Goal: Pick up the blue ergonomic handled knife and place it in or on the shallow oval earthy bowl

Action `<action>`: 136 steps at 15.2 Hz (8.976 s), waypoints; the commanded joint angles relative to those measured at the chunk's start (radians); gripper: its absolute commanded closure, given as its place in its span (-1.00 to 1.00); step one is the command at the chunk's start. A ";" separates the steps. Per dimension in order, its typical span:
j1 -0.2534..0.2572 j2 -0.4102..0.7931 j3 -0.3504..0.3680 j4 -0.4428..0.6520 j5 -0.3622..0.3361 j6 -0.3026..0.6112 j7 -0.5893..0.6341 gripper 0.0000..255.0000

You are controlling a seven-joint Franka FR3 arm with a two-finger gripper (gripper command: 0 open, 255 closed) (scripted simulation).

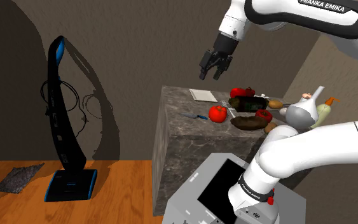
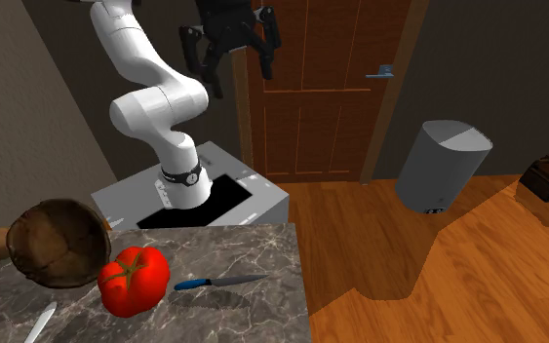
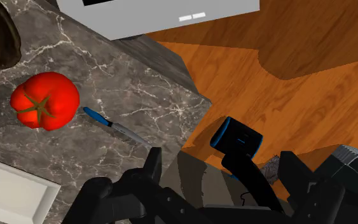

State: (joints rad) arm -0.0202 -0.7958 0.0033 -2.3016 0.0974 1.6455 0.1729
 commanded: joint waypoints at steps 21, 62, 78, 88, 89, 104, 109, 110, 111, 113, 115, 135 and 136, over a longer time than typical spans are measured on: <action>0.115 0.373 -0.389 -0.207 -0.276 0.431 -0.939 -1.00; 0.148 0.563 -0.470 -0.150 -0.293 0.543 -1.193 1.00; 0.147 0.461 -0.435 -0.014 -0.303 0.309 -1.183 1.00; 0.111 0.357 -0.445 -0.008 -0.344 0.208 -1.220 1.00; 0.097 0.331 -0.453 -0.027 -0.359 0.203 -1.232 1.00; -0.130 0.029 -0.624 -0.172 -0.588 0.109 -1.501 1.00; -0.201 -0.023 -0.708 -0.160 -0.667 0.083 -1.623 1.00; -0.202 -0.022 -0.715 -0.172 -0.672 0.096 -1.621 1.00; -0.203 -0.021 -0.721 -0.183 -0.677 0.109 -1.619 1.00; -0.205 -0.017 -0.735 -0.205 -0.688 0.134 -1.615 1.00; -0.207 -0.013 -0.749 -0.227 -0.698 0.161 -1.612 1.00; -0.208 0.009 -0.798 -0.290 -0.735 0.248 -1.600 -1.00; -0.207 -0.001 -0.777 -0.266 -0.719 0.214 -1.602 -1.00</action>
State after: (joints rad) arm -0.2269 -0.7893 -0.7862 -2.5788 -0.6304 1.8790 -1.4290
